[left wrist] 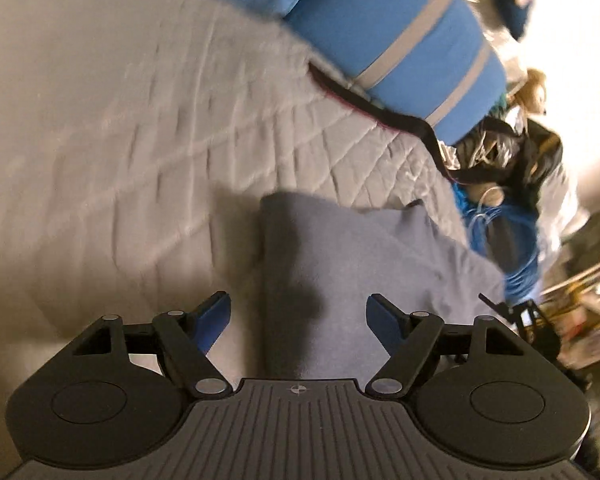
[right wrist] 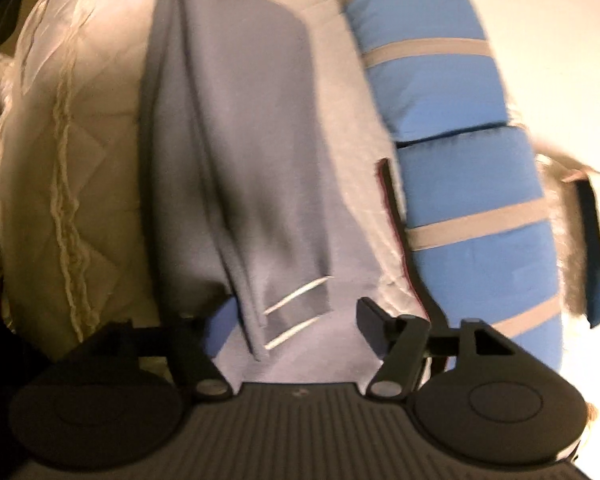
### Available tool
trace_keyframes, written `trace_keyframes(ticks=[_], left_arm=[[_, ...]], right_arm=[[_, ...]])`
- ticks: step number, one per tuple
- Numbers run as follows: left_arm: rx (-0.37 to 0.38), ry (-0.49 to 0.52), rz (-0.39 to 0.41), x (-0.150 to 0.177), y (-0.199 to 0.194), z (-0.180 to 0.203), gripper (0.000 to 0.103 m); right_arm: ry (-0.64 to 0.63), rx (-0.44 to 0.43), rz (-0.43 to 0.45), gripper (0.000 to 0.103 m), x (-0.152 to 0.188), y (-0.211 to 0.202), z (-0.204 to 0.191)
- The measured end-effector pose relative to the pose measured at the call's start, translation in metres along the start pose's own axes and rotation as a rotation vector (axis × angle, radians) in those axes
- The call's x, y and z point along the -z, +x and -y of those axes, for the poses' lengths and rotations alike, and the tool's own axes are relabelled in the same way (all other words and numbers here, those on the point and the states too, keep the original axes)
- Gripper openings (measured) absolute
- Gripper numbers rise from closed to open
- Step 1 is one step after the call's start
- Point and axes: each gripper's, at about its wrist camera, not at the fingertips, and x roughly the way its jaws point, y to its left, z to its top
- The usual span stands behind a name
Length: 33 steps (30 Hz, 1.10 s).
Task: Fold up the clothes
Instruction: 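Open both grippers and release the sweatpants, then grasp the sweatpants cuff end with the left gripper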
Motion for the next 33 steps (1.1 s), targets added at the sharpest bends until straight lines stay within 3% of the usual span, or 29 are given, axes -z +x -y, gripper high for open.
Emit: trace_keyframes(ticks=[5,11,14,16,18,25,33], left_arm=[[0.132,-0.099,-0.001,-0.005,0.006,-0.024,0.073],[0.215,-0.136,-0.052,-0.009,0.022,-0.032,0.056],[0.225,-0.172,-0.069,-0.010,0.032,-0.037,0.041],[0.220,-0.212,-0.074,-0.008,0.039,-0.041,0.022],[0.212,-0.233,-0.076,-0.006,0.042,-0.042,0.017],[0.013,-0.105,-0.036,-0.010,0.020,-0.004,0.011],[-0.177,-0.128,-0.004,-0.022,-0.044,-0.009,0.011]], right_arm=[[0.083,0.033,0.035,0.085,0.005,-0.018,0.012],[0.147,0.032,0.039,0.085,0.005,-0.025,0.024],[0.148,0.034,0.035,0.085,0.008,-0.023,0.025],[0.152,0.038,0.023,0.086,0.008,-0.021,0.027],[0.152,0.042,0.016,0.086,0.008,-0.020,0.028],[0.110,0.050,-0.002,0.086,0.005,-0.022,0.025],[0.081,0.060,-0.011,0.086,0.010,-0.029,0.019]])
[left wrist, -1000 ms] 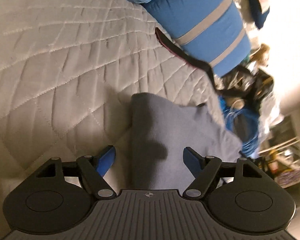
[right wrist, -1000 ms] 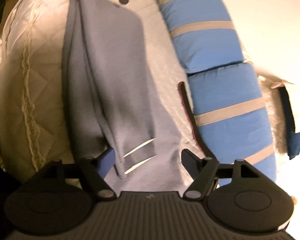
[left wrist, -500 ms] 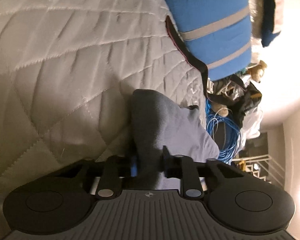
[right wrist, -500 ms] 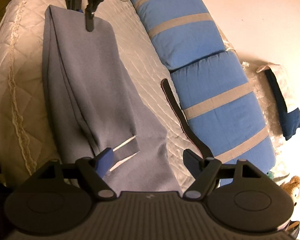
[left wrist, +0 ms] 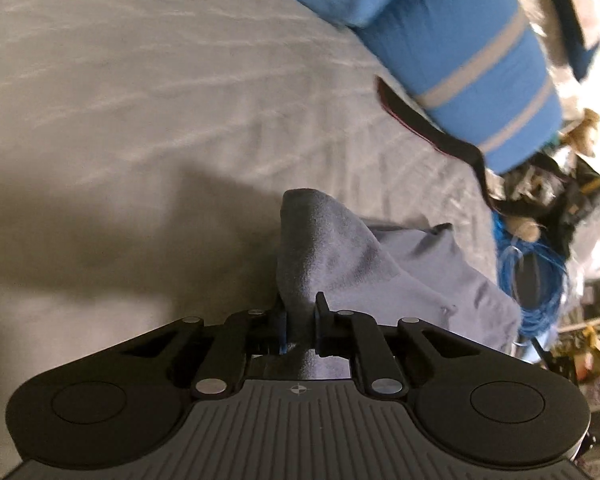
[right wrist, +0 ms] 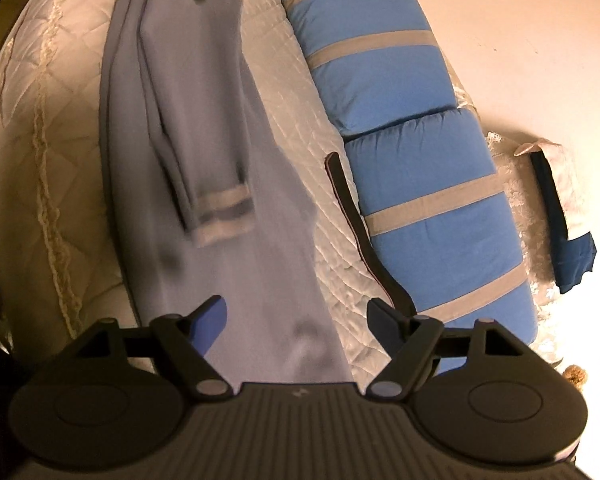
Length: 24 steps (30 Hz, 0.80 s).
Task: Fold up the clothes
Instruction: 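Grasp the sweatpants cuff end with the left gripper, then lift the cuff end with the left gripper and fold it over the sweatpants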
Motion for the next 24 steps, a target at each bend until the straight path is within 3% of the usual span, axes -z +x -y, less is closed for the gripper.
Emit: trace_keyframes(ticks=[9,13,19,24], left_arm=[[-0.295,-0.040,0.134,-0.026,-0.129,-0.035,0.011],[-0.451,-0.040,0.181,-0.032,-0.163,-0.025,0.011],[-0.334,-0.136,0.221,-0.020,-0.174,0.007,0.011],[-0.275,-0.166,0.249,-0.002,-0.171,0.061,0.011]], right_arm=[[0.051,-0.008,0.057,0.087,-0.003,-0.004,0.005],[0.071,-0.023,0.072,0.087,-0.004,-0.002,0.007],[0.104,-0.036,0.088,0.087,-0.003,0.003,0.007],[0.125,-0.046,0.080,0.087,-0.001,0.018,0.000]])
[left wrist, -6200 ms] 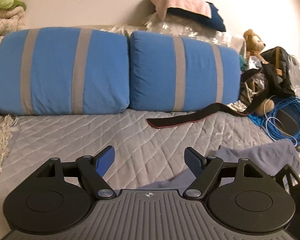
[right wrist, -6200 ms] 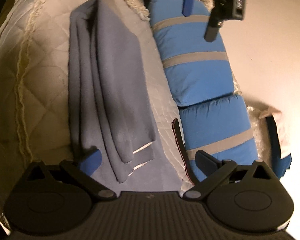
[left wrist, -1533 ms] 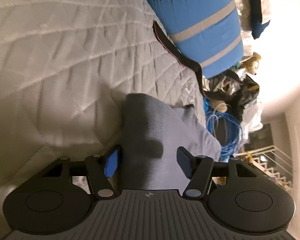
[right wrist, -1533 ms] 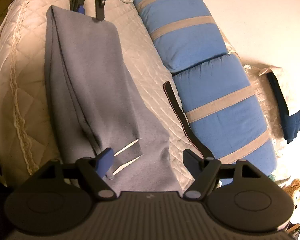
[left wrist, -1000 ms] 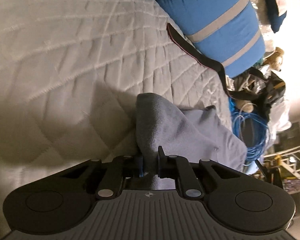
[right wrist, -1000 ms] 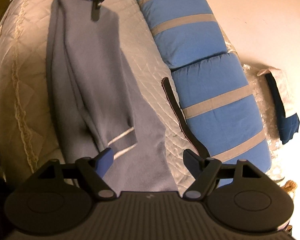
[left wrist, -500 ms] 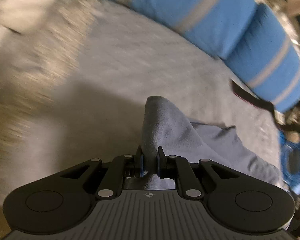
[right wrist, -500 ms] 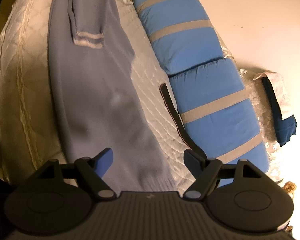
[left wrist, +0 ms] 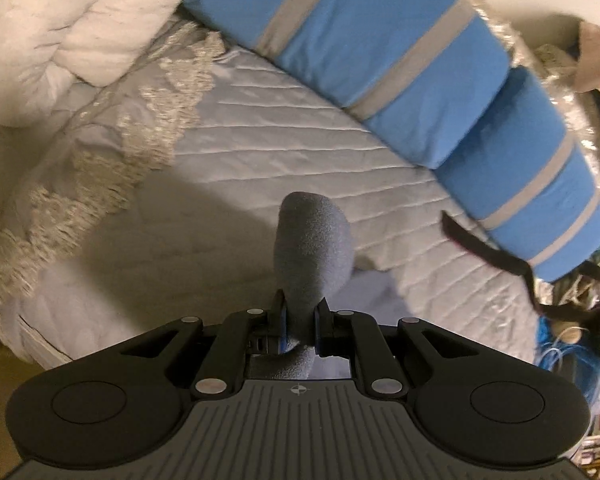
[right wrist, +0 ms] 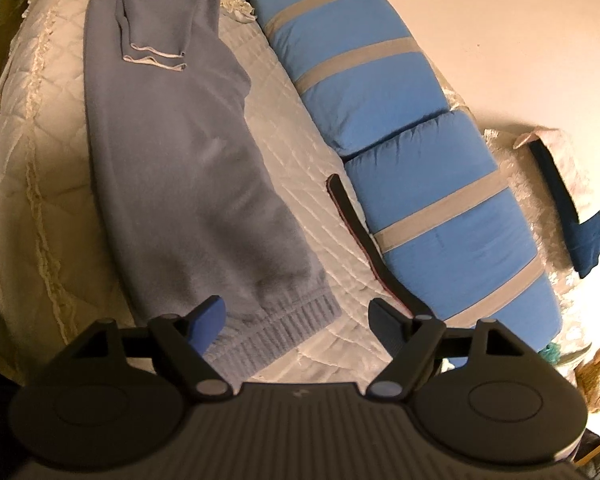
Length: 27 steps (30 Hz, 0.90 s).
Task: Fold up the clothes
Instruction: 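Lift the cuff end with the left gripper and fold it over the sweatpants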
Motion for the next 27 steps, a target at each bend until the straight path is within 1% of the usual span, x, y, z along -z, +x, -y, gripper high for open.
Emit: trace_keyframes(ticks=[5,7,9,16,19,22,27], left_arm=[[0.054,0.028,0.004,0.034,-0.004,0.064,0.012],[0.087,0.049,-0.002,0.048,0.000,0.090,0.012],[0.110,0.089,-0.014,0.062,0.006,0.116,0.012],[0.175,0.191,-0.093,0.081,0.040,0.197,0.012],[0.194,0.217,-0.126,0.090,0.058,0.221,0.012],[0.197,0.239,-0.159,0.094,0.078,0.242,0.012],[0.185,0.286,-0.224,0.106,0.109,0.263,0.012]], right_arm=[[-0.007,-0.011,-0.001,0.087,0.000,0.004,-0.003],[-0.005,-0.008,0.002,0.088,0.000,0.004,-0.003],[0.000,-0.005,0.003,0.088,0.002,0.003,-0.003],[0.041,0.009,0.011,0.088,0.014,0.000,0.002],[0.058,0.013,0.008,0.088,0.019,-0.001,0.005],[0.077,0.013,0.011,0.088,0.025,-0.001,0.008],[0.132,0.023,0.019,0.088,0.035,-0.003,0.016]])
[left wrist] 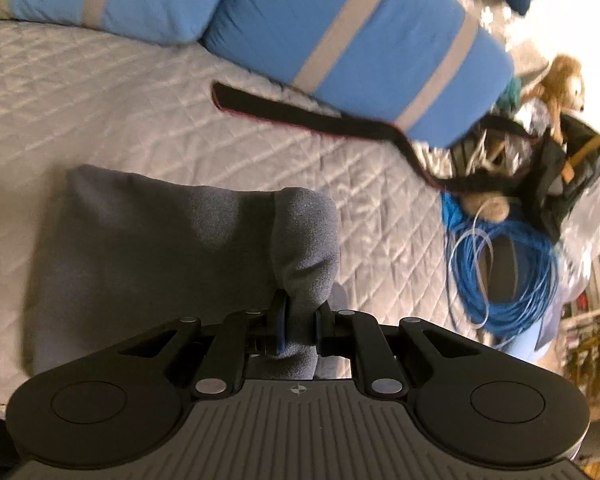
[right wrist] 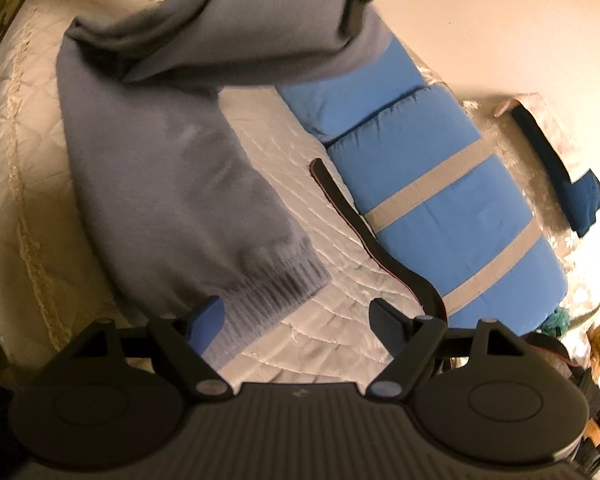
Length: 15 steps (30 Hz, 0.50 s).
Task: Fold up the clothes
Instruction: 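Lift the cuff end with the left gripper and fold it over the sweatpants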
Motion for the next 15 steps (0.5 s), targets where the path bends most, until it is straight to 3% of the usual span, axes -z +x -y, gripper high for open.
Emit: trace_keyframes(ticks=[12,15], left_arm=[[-0.030,0.039,-0.101,0.006,0.076,0.025,0.013],[-0.020,0.043,-0.123,0.009,0.089,0.031,0.019]], right_arm=[[0.067,-0.003,-0.025,0.088,0.008,0.010,0.014],[0.070,-0.002,-0.033,0.088,0.007,0.013,0.014]])
